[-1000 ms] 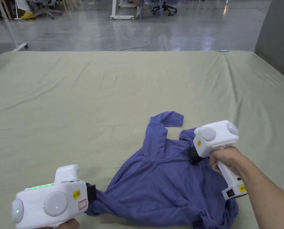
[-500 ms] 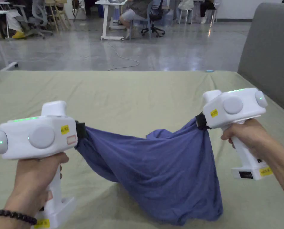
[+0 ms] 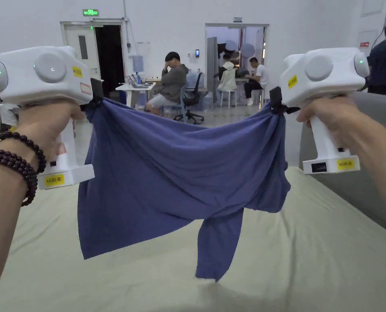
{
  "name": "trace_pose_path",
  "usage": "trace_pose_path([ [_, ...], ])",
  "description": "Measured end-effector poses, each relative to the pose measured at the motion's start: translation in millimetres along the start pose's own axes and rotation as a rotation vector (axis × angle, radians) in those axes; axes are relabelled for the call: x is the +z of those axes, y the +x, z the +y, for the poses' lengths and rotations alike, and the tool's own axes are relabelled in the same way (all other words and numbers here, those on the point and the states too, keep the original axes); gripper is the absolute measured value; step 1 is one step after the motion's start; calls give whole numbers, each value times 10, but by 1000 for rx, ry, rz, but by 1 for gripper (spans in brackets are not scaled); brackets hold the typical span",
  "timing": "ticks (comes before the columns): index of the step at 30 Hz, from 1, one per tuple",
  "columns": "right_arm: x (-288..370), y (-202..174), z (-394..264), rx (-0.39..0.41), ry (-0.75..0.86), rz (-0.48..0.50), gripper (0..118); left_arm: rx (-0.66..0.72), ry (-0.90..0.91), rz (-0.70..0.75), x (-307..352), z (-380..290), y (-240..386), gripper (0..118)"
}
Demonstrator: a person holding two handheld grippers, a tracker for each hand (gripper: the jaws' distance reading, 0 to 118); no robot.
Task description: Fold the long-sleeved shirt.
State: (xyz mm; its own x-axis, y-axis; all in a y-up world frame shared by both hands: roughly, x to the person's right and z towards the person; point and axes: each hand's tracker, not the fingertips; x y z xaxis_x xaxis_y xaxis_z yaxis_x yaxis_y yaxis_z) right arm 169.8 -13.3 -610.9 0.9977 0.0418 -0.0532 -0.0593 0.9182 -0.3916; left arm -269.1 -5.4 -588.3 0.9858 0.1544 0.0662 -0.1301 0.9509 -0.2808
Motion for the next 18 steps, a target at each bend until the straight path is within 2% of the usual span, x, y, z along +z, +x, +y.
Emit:
trace_pose_path([
  [3, 47, 103, 198, -53, 30, -1, 4, 3, 21, 15, 11, 148, 19, 5],
  [9, -2, 231, 251, -94, 46, -21, 4, -6, 33, 0, -29, 125, 10, 5],
  [14, -219, 230, -128, -123, 7, -17, 4, -8, -13, -6, -179, -223, -12, 5],
  [18, -519, 184, -693, -144, -66, -9, 4, -4, -113, -20, -395, -773, -86, 5],
])
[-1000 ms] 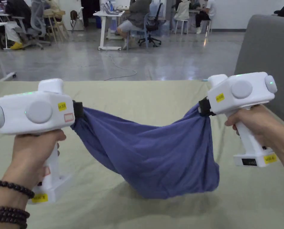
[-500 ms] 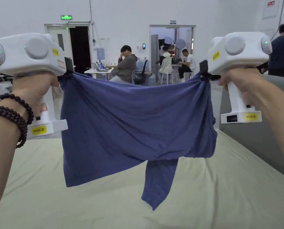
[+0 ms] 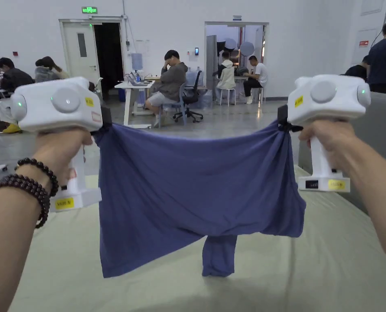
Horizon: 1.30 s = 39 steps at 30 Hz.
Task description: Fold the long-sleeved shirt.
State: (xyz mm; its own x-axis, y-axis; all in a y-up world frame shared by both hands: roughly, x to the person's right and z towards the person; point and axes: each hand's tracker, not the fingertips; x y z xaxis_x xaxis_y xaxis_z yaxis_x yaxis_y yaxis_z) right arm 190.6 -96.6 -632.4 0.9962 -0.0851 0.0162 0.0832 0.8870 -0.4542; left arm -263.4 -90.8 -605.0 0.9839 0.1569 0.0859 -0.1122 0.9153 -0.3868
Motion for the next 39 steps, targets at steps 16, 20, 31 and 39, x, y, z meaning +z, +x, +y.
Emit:
trace_pose_path([
  [16, 137, 102, -1552, 12, -186, 38, 4, -10, -176, 12, 305, -1399, -264, 4],
  [20, 510, 149, -2188, 68, -237, 81, 4, -11, -219, 16, 744, -2010, -317, 4],
  [31, 1254, 304, -4173, 182, -535, 155, 4, -47, -597, -32, 1682, -4022, -588, 4],
  [39, 1404, 343, -4741, 240, -672, 169, 4, -114, -704, -31, 2014, -4583, -675, 1],
])
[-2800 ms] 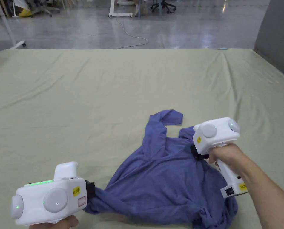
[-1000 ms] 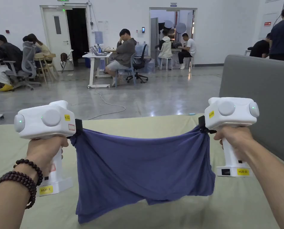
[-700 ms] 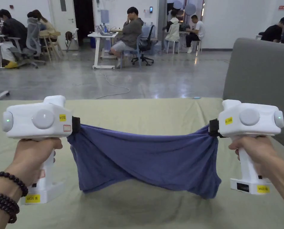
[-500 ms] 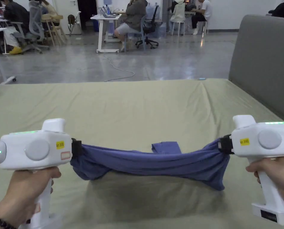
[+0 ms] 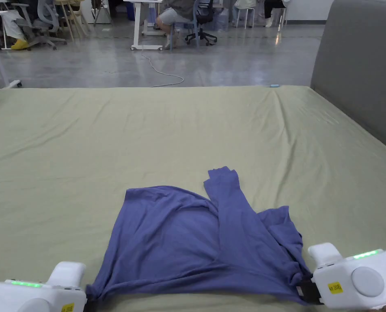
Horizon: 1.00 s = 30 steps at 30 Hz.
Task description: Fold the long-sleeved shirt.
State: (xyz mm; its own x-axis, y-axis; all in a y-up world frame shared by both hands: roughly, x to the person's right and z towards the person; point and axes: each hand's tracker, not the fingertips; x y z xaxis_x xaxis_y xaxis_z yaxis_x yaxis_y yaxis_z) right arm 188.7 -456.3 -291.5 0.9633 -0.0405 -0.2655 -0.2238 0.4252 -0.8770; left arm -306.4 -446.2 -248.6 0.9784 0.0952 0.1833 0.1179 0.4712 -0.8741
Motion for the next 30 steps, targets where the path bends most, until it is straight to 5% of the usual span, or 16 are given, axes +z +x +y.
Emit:
trace_pose_path([
  [4, -59, 9, 33, -13, -12, -6, 13, 28, 30, -15, 39, -27, -46, 1],
  [6, -9, 7, 75, -3, -4, -26, 68, 55, 90, -48, 108, 27, -67, 12],
  [7, 65, -13, 86, -11, 6, -22, 95, 48, 114, -65, 161, 71, -65, 41],
  [8, 143, -4, 125, -22, 34, -29, 103, 45, 131, -61, 212, 119, -16, 100],
  [9, 266, 17, 176, -34, 98, -15, 103, 35, 150, -67, 248, 179, 7, 118],
  [12, 607, 60, 364, -114, 226, -17, 101, 2, 255, -106, 462, 424, 121, 117],
  [13, 683, 67, 422, -140, 246, -19, 85, -3, 249, -96, 502, 525, 166, 114],
  [14, 749, 69, 459, -159, 280, -20, 30, -9, 253, -76, 529, 613, 216, 86],
  [15, 811, 34, 496, -154, 319, -18, 0, -22, 292, -49, 551, 652, 259, 28],
  [16, 817, 9, 524, -146, 311, -29, 0, -53, 339, -54, 548, 680, 308, 0],
  [23, 779, -32, 503, -127, 297, -50, 6, -23, 331, -95, 457, 804, 447, 0],
  [26, 593, 6, 410, -164, 185, -78, 104, -37, 334, -78, 433, 814, 430, 0],
  [30, 283, -8, 223, -168, 97, -118, 102, -6, 292, -107, 295, 912, 387, 0],
])
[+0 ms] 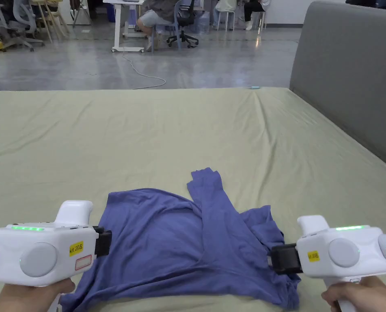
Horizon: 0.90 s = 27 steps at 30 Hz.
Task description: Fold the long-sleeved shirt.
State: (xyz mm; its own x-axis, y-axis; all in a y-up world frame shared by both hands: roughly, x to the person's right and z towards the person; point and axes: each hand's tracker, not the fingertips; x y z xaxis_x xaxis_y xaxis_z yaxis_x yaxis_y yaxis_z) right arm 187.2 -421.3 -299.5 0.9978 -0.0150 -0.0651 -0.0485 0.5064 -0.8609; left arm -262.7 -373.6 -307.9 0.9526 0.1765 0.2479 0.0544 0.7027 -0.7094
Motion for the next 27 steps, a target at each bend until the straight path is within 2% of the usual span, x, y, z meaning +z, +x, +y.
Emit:
trace_pose_path([
  [1, -87, -31, -39, 2, -27, 7, 100, 2, -7, 2, -63, 35, -17, 0],
  [4, -324, -11, -120, -11, -73, 17, 71, -2, -24, 13, -299, 202, -111, 0],
  [6, -469, -30, -132, -4, -92, 6, 31, -9, -40, 14, -498, 357, -169, 0],
  [7, -515, -18, -147, 1, -93, 4, 6, -19, -28, 32, -608, 439, -202, 0],
  [8, -547, 4, -167, 2, -93, 12, 4, -21, -29, 36, -733, 524, -248, 19],
  [9, -535, -29, -178, -9, -89, 35, 4, -26, -29, 39, -865, 616, -300, 56],
  [10, -549, -18, -186, -4, -91, 34, 4, -30, -41, 46, -1018, 713, -338, 98],
  [11, -555, -11, -194, 2, -90, 32, 4, -41, -64, 76, -1191, 798, -384, 118],
  [12, -560, 10, -195, 6, -85, 32, 4, -64, -108, 97, -1408, 889, -442, 118],
  [13, -546, 13, -178, -2, -89, 36, 4, -78, -57, 62, -1610, 953, -480, 118],
  [15, -569, 54, -178, -33, -94, 50, 4, -131, -123, 184, -1997, 1063, -639, 118],
  [17, -585, 44, -172, -44, -98, 55, 4, -143, -152, 246, -2329, 1143, -757, 118],
  [19, -611, 47, -170, -40, -101, 53, 4, -135, -155, 212, -2545, 1295, -848, 118],
  [24, -670, 53, -126, -46, -120, 52, 4, -183, -268, 235, -3024, 1326, -887, 117],
  [25, -672, 34, -115, -46, -122, 52, 4, -190, -287, 229, -3054, 1313, -870, 112],
  [26, -677, 34, -116, -45, -123, 52, 4, -184, -308, 200, -3044, 1308, -857, 91],
  [27, -680, 34, -117, -45, -123, 51, 4, -140, -304, 112, -3021, 1285, -816, 67],
])
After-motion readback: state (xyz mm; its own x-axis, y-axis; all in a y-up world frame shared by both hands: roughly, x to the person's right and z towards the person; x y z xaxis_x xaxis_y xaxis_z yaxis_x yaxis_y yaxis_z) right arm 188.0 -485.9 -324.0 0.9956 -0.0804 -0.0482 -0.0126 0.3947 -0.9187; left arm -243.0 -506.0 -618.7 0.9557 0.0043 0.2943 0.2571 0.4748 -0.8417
